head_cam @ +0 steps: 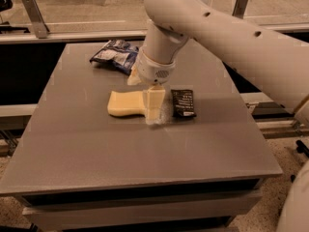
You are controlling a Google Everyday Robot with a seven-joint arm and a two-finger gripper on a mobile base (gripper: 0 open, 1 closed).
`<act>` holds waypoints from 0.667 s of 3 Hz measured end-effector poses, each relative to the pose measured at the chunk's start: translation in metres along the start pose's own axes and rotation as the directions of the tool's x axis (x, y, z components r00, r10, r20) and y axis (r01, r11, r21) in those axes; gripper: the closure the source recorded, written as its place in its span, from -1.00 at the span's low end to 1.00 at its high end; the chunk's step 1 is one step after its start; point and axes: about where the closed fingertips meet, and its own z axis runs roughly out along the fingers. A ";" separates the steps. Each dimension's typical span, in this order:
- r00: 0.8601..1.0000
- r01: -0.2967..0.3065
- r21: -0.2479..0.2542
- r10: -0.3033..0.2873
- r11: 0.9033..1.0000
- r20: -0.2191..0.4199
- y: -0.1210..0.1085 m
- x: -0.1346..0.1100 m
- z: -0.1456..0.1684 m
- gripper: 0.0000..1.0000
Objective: Pick sponge
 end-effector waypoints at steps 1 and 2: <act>1.000 -0.010 -0.005 0.010 1.000 0.014 0.001 0.006 -0.001 -0.16; 0.999 -0.029 -0.004 0.029 1.000 0.017 0.002 0.007 -0.008 0.31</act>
Offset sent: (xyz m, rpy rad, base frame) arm -0.0003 -0.0151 0.0149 0.0166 0.0264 -0.0487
